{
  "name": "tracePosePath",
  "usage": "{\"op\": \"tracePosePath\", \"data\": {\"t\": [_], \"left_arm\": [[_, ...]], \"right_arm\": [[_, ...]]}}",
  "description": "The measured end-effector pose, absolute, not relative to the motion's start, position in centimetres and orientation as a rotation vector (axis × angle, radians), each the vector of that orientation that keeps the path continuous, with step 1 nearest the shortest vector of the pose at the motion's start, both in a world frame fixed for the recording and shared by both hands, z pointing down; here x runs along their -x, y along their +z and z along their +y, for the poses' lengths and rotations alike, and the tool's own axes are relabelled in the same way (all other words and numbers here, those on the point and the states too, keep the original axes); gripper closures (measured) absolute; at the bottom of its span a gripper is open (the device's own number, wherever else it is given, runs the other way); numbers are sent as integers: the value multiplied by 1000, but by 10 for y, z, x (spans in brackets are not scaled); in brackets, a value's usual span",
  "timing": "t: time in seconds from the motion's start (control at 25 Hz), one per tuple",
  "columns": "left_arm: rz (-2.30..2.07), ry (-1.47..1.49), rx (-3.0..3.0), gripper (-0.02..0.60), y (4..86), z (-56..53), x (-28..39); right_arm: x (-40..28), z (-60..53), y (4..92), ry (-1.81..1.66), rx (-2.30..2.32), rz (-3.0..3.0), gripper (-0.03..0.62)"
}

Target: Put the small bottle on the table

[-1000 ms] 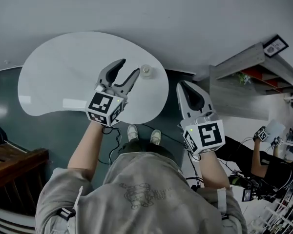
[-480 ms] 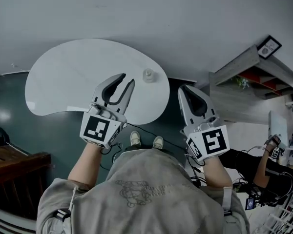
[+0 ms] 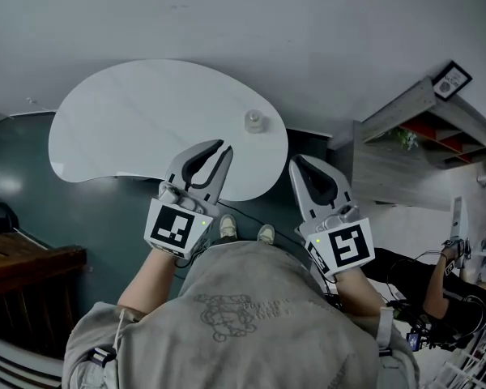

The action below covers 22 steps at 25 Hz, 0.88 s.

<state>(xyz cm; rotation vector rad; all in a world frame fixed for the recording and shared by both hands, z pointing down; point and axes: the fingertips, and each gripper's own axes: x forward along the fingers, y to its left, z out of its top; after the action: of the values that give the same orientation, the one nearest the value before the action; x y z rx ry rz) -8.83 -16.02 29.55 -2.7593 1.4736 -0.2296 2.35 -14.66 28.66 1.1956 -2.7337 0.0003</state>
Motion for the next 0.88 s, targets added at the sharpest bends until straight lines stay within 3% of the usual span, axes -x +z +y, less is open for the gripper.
{"op": "tracePosePath", "data": {"t": [0.88], "left_arm": [[1506,-284,2749,551,316,-135,102]], "right_arm": [[-12,-125,304,-4,-1154,-2709,559]]}}
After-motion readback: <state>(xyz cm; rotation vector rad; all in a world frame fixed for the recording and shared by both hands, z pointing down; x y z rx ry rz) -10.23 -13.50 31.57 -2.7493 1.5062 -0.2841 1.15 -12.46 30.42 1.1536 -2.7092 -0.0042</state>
